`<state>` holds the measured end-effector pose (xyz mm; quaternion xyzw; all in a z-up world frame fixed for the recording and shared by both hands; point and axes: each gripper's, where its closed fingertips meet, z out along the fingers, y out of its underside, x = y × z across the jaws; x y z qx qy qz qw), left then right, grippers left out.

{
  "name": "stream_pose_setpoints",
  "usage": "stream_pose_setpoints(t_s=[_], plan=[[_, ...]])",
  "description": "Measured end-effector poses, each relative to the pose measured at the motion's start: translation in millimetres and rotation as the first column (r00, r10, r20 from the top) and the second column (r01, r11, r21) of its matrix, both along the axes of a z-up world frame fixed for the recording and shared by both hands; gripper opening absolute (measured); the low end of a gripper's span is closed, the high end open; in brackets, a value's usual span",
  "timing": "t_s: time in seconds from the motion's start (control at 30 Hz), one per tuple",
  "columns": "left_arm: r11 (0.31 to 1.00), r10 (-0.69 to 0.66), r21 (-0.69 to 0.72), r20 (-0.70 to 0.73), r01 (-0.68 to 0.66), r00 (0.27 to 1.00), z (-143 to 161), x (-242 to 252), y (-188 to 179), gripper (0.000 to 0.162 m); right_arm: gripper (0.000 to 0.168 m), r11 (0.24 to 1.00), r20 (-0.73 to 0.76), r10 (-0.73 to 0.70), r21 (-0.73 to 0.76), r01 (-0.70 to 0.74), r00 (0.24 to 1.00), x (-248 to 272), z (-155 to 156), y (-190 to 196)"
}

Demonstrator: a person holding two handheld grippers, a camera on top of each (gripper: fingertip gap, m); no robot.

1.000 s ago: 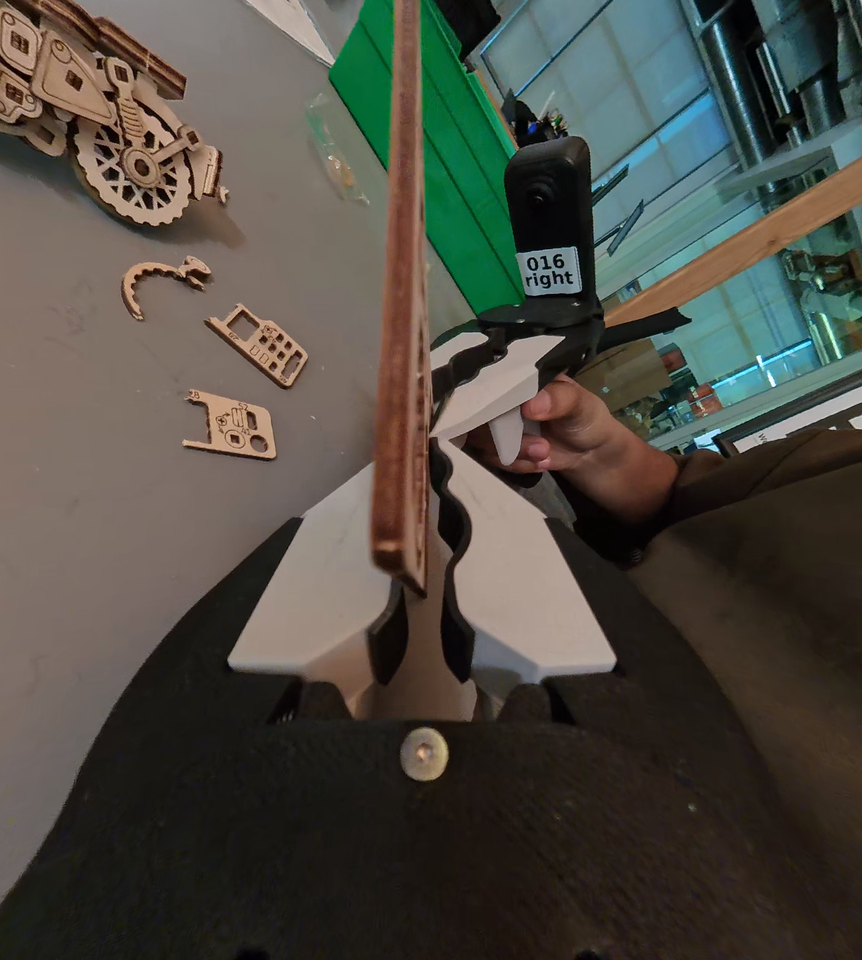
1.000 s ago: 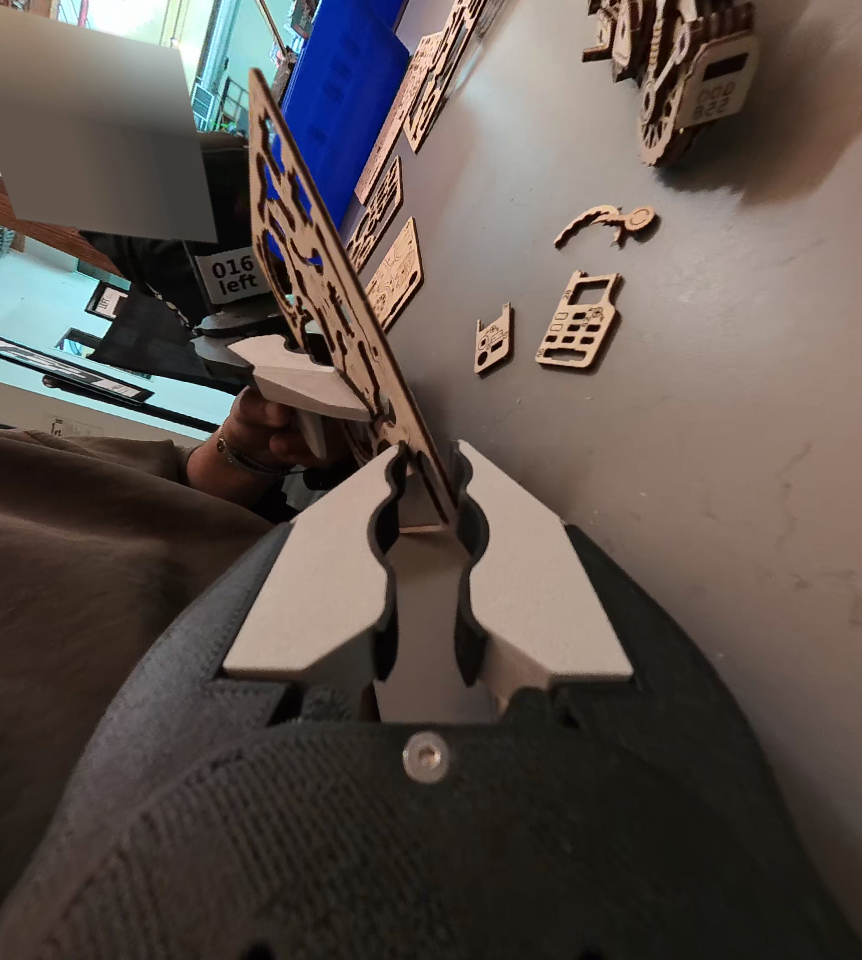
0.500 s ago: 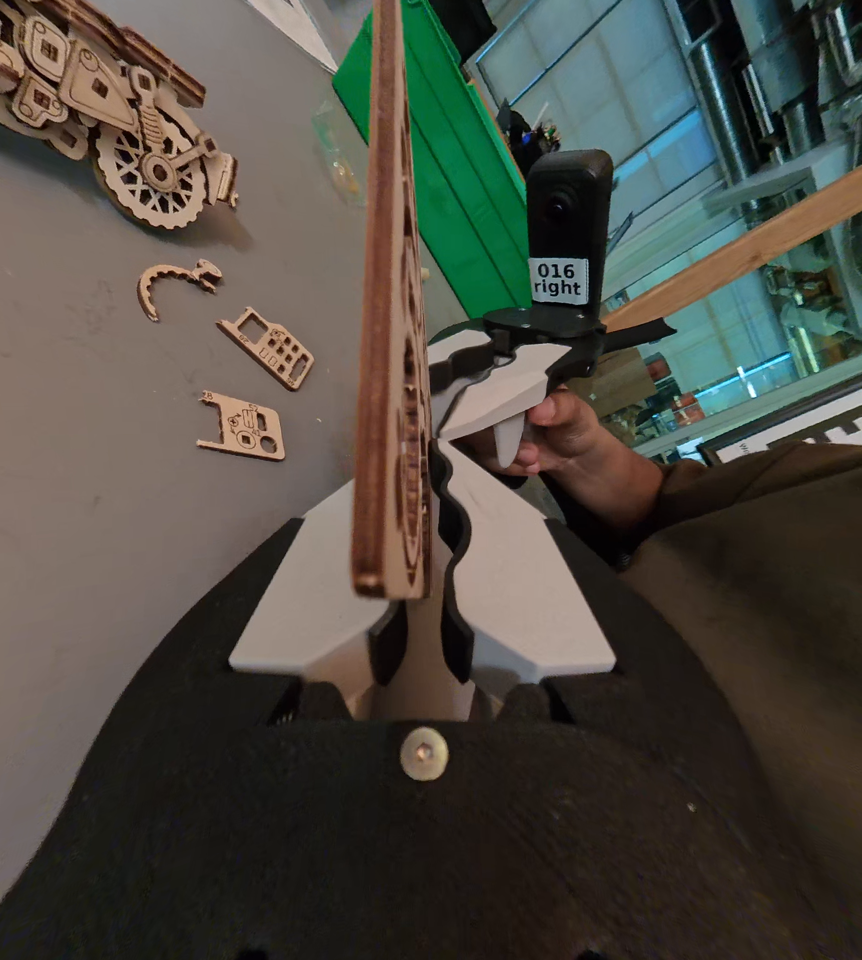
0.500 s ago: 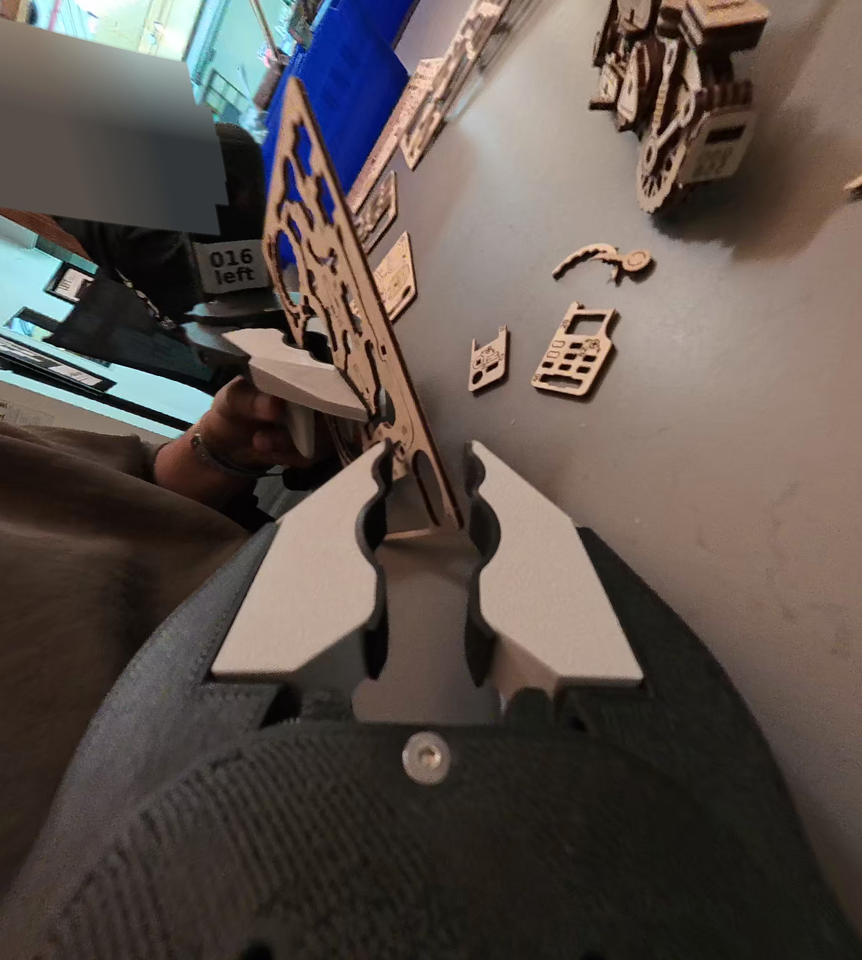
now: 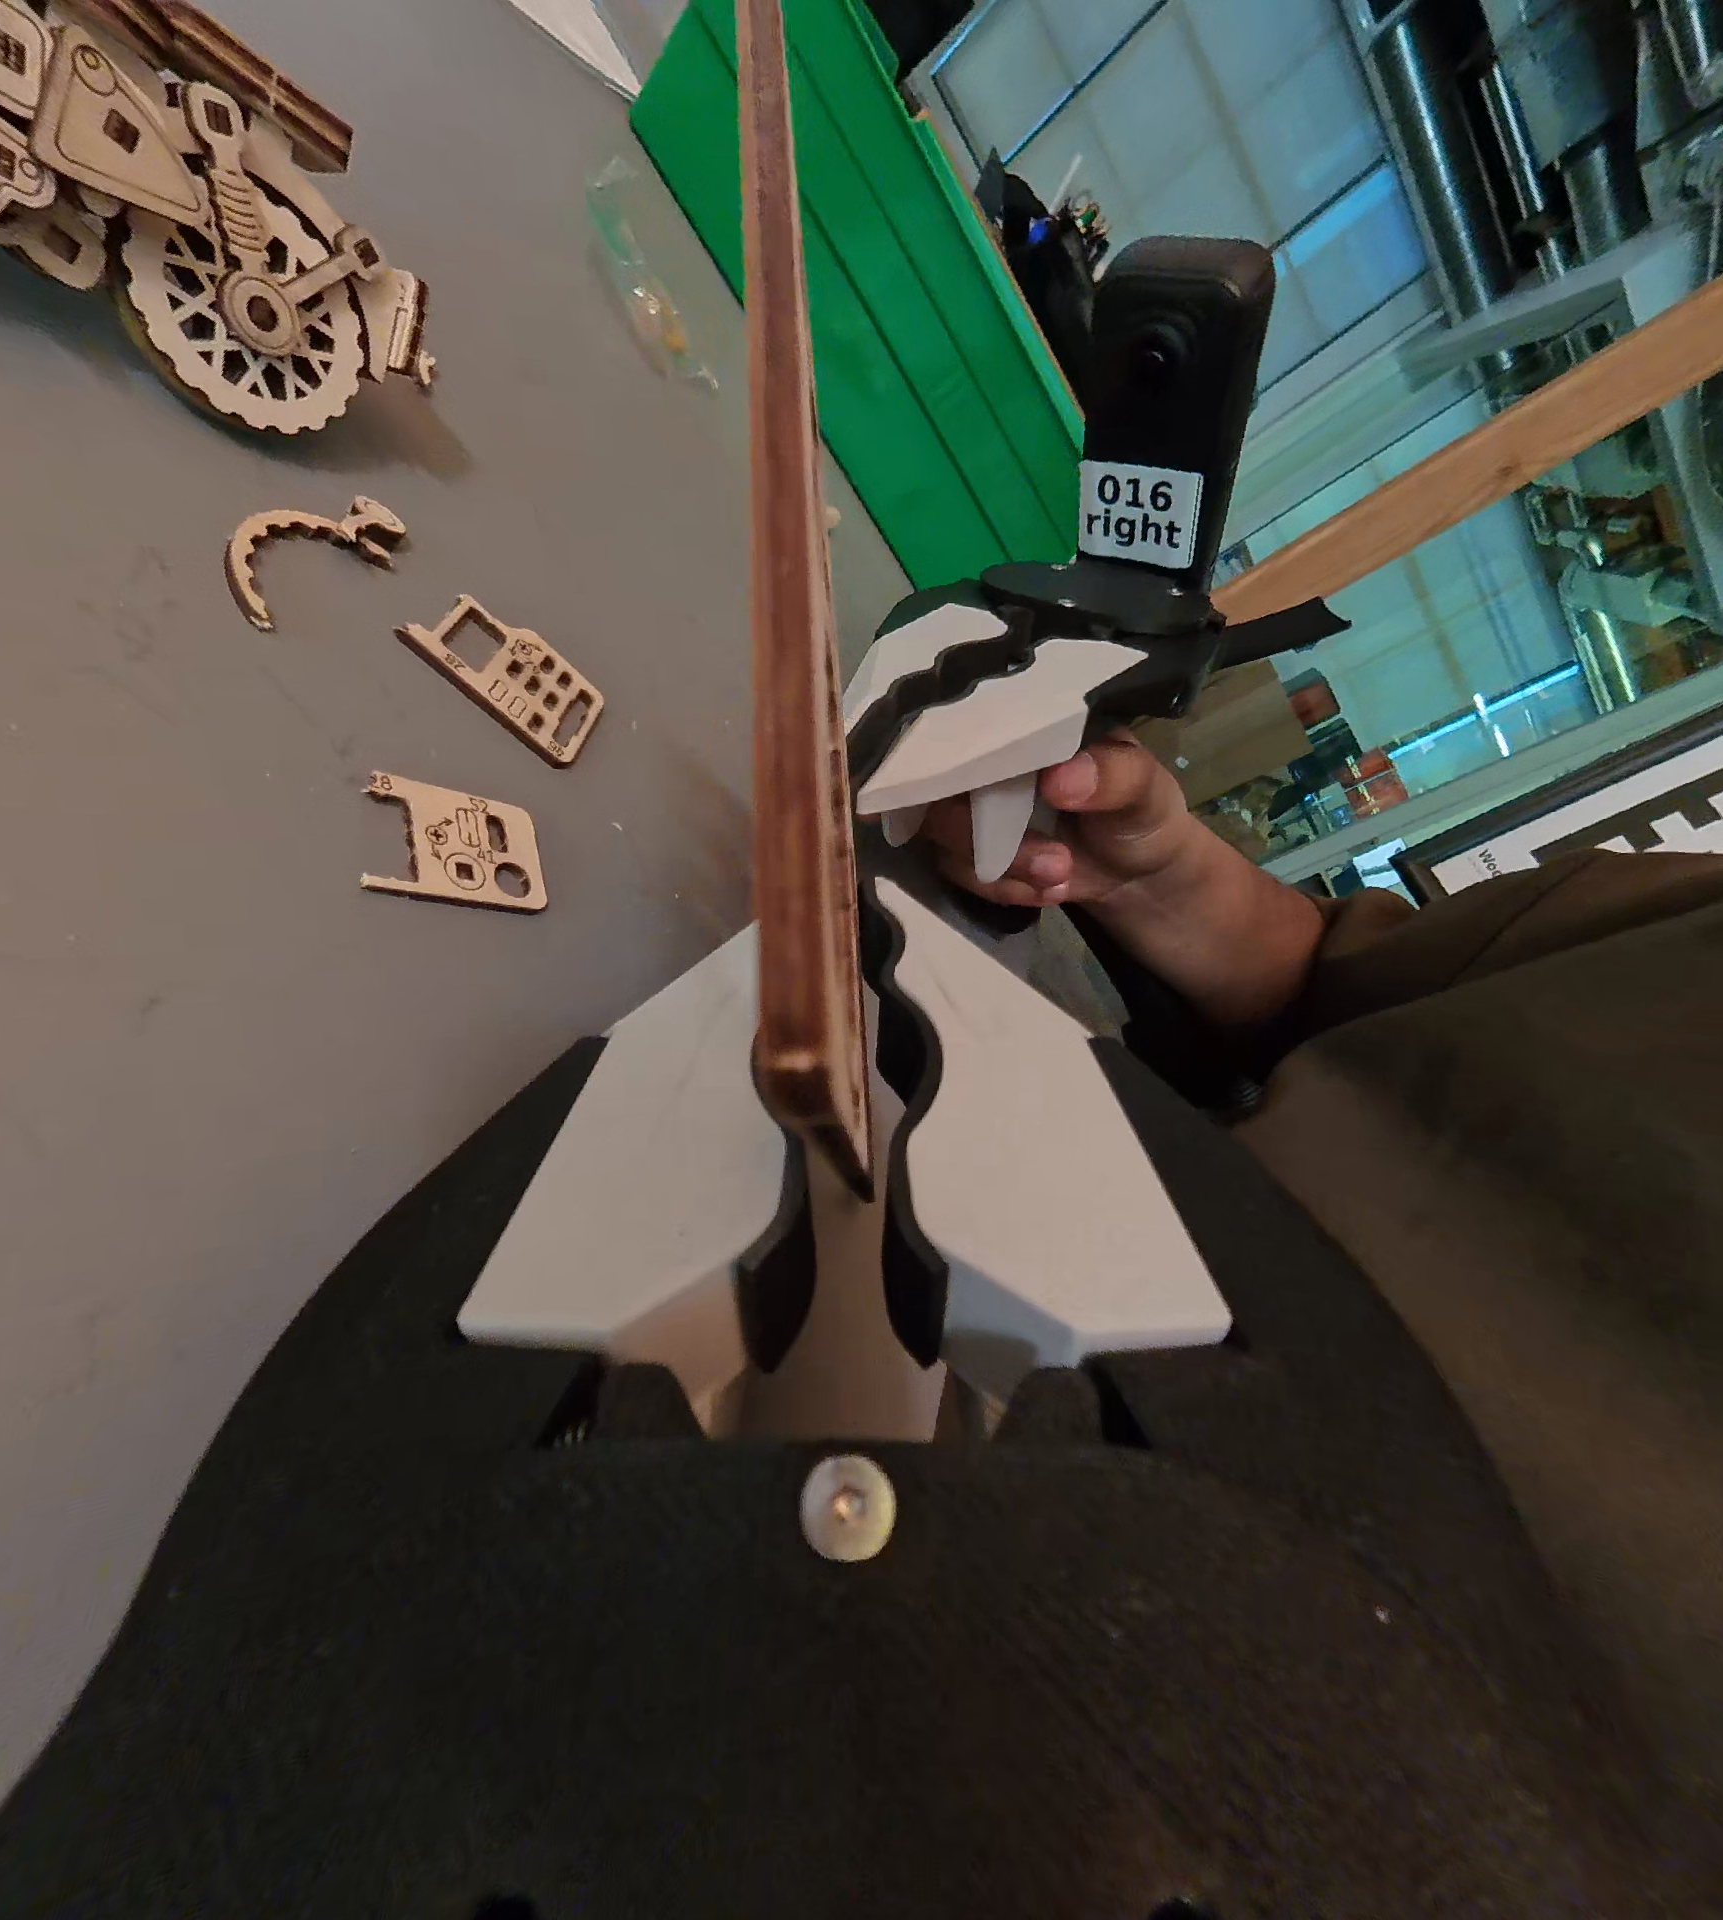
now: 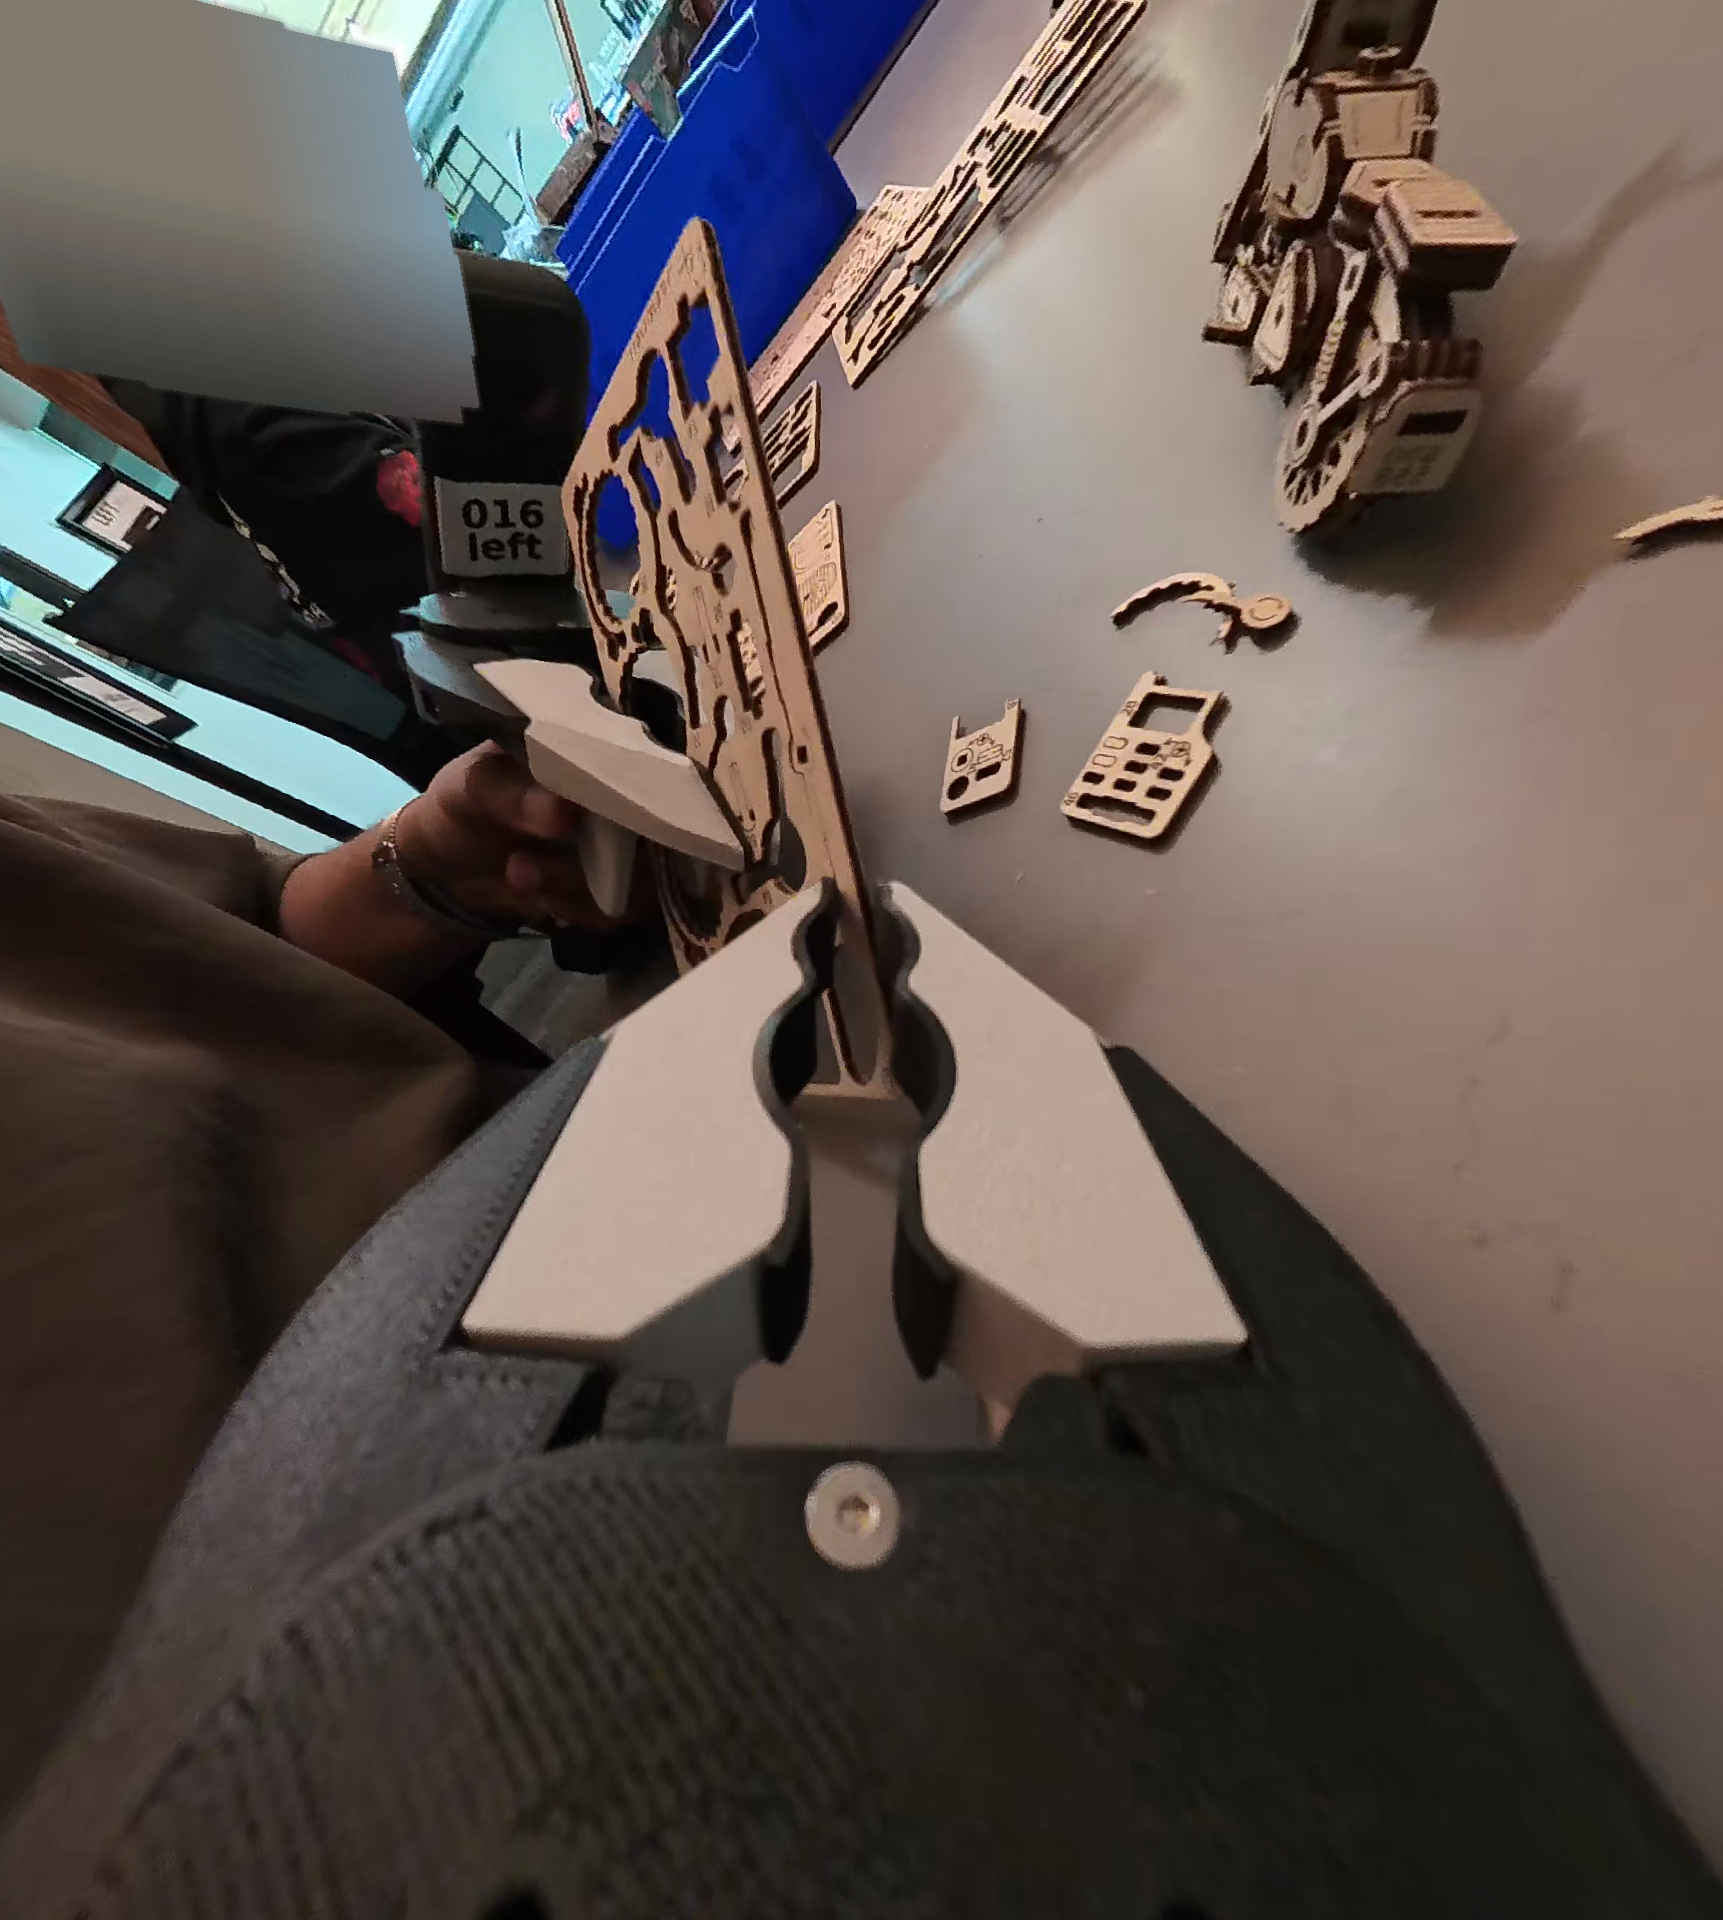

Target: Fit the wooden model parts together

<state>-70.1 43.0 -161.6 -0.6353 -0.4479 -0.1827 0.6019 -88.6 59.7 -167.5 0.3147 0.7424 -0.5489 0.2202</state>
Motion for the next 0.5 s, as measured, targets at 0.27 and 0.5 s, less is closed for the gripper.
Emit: stream_pose_setpoints(t_s=[0.27,0.5], plan=[[1.000,-0.019,0.000,0.000,0.019,1.000,0.1,2.3,1.5,0.000,0.005,0.999,0.034,0.051,-0.013,-0.051,0.998,4.3,-0.4,1.5],[0.999,-0.036,-0.024,-0.016,0.035,0.999,-1.6,5.3,3.8,0.000,0.005,0.998,0.008,0.064,0.021,-0.064,0.998,6.6,-3.6,2.5]])
